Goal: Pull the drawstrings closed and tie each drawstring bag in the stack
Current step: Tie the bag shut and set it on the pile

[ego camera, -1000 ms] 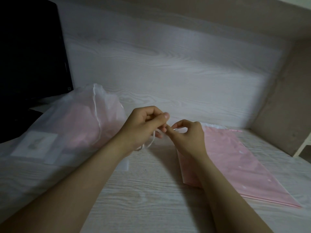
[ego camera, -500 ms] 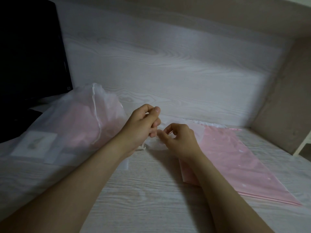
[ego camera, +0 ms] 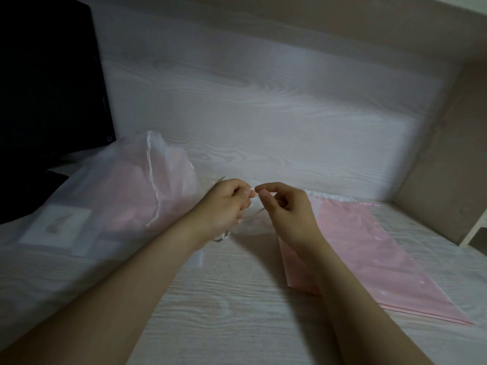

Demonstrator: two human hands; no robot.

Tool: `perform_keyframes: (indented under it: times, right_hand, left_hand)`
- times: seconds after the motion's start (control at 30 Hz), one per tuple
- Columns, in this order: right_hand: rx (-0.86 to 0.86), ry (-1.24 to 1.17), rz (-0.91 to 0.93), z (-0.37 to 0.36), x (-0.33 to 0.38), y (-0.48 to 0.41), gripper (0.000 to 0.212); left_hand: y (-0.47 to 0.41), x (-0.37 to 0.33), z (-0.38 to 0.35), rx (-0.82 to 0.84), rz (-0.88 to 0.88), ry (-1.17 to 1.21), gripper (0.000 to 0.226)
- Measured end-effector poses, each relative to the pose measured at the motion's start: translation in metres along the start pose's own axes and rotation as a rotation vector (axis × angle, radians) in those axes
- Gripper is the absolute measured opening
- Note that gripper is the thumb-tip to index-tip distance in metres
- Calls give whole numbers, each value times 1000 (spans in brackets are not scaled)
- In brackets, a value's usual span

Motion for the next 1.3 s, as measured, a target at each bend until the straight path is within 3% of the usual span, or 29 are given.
perform_keyframes:
  times: [0.23, 0.53, 0.8, 1.1, 1.23, 1.3]
  right_hand:
    - [14, -195, 52, 2, 19, 4, 17]
    - [-5, 17, 144, 8, 22, 4, 7]
    - [-29, -111, -11, 12, 19, 4, 10]
    - [45, 254, 152, 6, 18, 5, 12]
    - [88, 247, 93, 6, 15, 6, 17]
    - [95, 119, -2, 7, 13, 7, 24]
  left_hand:
    - [-2, 0, -1, -18, -74, -55, 22]
    - [3, 2, 1, 30, -75, -121, 14]
    - [5, -3, 6, -17, -120, -54, 20]
    - [6, 1, 10, 44, -36, -157, 9]
    - [7, 3, 8, 33, 5, -253, 13]
    - [6, 4, 9, -9, 16, -279, 15]
Point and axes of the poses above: each hand's wrist, its own y-axis away from the middle knuckle, its own z-axis out of the back of the hand, x = y × z, the point moved 5 cm from there along -y, towards the middle knuckle, and after that the axes turned 6 degrees about z, right-handed, at the moved point
